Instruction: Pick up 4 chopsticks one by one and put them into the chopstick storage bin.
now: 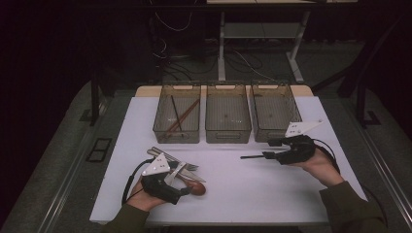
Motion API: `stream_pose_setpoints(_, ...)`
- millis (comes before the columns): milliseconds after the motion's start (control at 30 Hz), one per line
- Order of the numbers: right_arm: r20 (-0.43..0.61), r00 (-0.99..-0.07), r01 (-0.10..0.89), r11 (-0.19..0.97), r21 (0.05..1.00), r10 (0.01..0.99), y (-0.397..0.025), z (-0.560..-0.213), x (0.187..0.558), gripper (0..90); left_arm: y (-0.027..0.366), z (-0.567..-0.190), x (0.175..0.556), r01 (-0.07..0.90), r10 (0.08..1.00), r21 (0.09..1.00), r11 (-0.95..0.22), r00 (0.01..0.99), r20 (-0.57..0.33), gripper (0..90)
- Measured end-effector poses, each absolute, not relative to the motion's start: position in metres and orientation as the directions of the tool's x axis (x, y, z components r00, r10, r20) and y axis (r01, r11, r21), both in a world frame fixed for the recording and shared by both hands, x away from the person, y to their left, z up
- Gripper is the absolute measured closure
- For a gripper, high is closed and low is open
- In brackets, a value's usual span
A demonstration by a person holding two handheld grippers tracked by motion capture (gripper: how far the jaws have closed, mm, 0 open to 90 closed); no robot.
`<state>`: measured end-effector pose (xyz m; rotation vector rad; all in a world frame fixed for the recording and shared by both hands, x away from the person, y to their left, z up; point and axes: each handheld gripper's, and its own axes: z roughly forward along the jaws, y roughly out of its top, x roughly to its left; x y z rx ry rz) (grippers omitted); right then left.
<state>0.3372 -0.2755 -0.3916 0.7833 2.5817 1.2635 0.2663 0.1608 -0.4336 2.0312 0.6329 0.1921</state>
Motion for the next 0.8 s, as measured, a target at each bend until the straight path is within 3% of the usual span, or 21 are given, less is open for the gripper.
stream_pose_setpoints(267,0.075,-0.818,0.436,0.529,0.728,0.571,-0.306,-0.405,0.334,58.4,0.16,-0.434,0.265,0.351,0.496,0.841,-0.412,0.861,-0.116,0.0)
stream_pose_setpoints(800,0.065,-0.789,0.491,0.562,0.666,0.611,-0.329,-0.431,0.361,66.6,0.16,-0.434,0.265,0.347,0.492,0.844,-0.408,0.863,-0.117,0.0)
